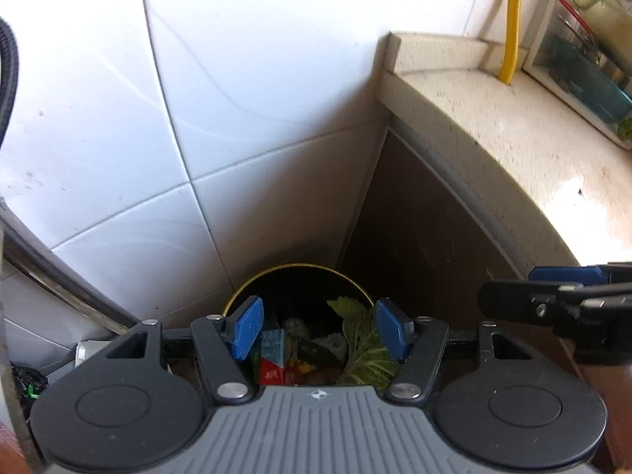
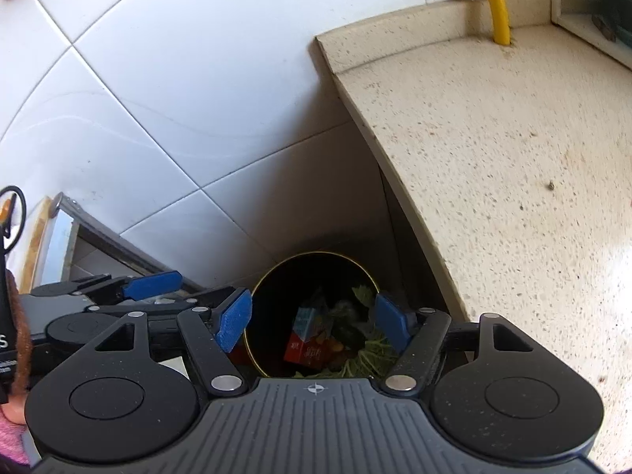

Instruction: Collect trash

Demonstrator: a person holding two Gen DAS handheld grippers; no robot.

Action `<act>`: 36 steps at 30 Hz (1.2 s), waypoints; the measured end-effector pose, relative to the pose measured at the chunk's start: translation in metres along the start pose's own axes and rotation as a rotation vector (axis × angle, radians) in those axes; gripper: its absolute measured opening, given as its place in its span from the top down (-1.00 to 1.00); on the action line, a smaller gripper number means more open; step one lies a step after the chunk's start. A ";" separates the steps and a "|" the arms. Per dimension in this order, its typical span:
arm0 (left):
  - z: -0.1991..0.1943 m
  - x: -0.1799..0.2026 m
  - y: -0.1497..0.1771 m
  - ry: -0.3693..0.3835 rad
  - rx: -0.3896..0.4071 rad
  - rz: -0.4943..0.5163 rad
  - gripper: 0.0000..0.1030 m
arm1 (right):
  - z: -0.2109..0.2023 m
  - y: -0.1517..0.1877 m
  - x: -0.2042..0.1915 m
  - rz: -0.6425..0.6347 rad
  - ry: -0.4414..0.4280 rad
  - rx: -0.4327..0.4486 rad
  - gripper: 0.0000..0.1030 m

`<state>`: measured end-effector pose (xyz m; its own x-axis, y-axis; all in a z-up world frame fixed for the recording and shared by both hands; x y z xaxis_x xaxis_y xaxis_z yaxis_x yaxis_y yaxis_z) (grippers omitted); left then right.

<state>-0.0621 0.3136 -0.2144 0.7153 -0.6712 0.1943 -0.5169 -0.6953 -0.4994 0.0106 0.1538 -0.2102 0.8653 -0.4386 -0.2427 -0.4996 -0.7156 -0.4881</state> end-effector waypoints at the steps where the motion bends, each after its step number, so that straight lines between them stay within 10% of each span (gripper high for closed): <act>1: -0.002 0.000 -0.001 0.001 0.005 0.001 -0.18 | -0.002 0.000 -0.001 0.001 0.002 0.004 -0.48; 36: -0.062 -0.013 0.020 0.034 0.096 -0.007 -0.18 | -0.051 0.025 -0.055 -0.061 -0.012 0.072 -0.59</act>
<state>-0.1107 0.2922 -0.1746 0.7015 -0.6762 0.2253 -0.4635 -0.6729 -0.5766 -0.0515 0.1326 -0.1661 0.8948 -0.3885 -0.2202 -0.4420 -0.6999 -0.5611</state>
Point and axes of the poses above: each gripper's, at about its wrist camera, not at the fingertips, and z roughly the way its jaws point, x to its right, y to its underside, the point moved 8 cm from there along z, roughly the way its jaws point, and after that the axes turned 9 degrees about -z, right-handed, at the moved point
